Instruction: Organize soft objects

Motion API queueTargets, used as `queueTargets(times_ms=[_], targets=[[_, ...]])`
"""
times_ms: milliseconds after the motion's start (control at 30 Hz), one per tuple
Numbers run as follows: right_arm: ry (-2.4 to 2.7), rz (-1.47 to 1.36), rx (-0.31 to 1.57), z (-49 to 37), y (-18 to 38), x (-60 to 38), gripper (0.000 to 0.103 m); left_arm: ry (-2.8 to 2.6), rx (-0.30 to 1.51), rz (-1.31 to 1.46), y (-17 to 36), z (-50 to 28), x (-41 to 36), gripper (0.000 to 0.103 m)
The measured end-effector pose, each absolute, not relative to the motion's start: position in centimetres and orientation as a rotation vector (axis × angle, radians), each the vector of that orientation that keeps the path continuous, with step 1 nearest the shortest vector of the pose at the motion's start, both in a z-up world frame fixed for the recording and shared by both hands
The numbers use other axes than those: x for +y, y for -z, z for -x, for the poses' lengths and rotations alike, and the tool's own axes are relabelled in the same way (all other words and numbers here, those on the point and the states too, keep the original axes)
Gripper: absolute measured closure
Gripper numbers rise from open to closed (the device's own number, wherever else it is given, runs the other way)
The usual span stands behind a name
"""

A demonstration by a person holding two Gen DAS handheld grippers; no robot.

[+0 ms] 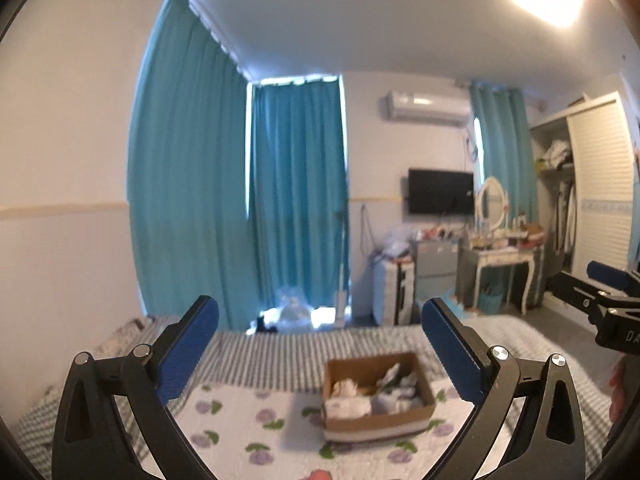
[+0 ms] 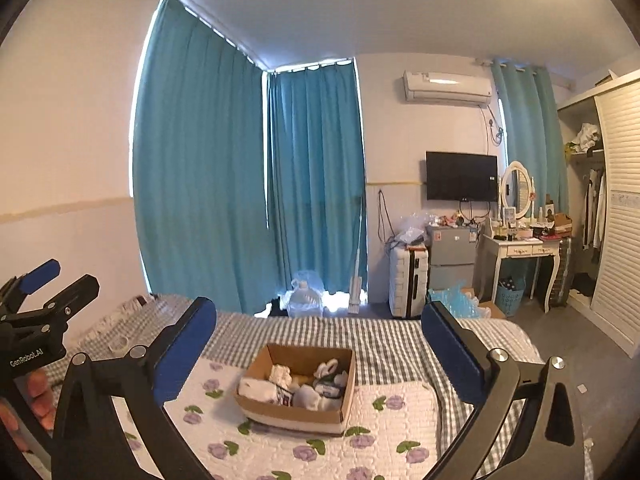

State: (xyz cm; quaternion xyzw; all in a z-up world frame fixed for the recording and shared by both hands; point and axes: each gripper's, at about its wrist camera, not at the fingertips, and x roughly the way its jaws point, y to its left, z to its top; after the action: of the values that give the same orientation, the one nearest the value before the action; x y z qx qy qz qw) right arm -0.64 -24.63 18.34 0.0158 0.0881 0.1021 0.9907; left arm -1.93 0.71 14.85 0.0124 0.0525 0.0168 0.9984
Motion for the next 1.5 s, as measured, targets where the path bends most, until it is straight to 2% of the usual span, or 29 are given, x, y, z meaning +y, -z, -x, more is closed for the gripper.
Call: queueTargets(times_ms=[300, 533, 833, 1500], targets=[[-0.162, -0.047, 0.262, -5.0, -8.7, -24.8, 0.0, -0.033, 0.208, -0.01, -6.4, -2.0, -0.9, 0.0], [-0.137, -0.046, 0.337, -8.4, -3.8, -25.0, 0.0, -0.047, 0.283, -0.018, -3.0, -4.3, -1.4, 0.0], [-0.14, -0.067, 0.384, -9.7, -1.6, -24.6, 0.0, -0.04, 0.326, -0.031, -1.6, -5.2, -1.5, 0.0], [-0.105, -0.03, 0.376, -9.3, -1.6, -23.9, 0.0, -0.024, 0.369, -0.003, -0.8, -5.8, -1.0, 0.0]])
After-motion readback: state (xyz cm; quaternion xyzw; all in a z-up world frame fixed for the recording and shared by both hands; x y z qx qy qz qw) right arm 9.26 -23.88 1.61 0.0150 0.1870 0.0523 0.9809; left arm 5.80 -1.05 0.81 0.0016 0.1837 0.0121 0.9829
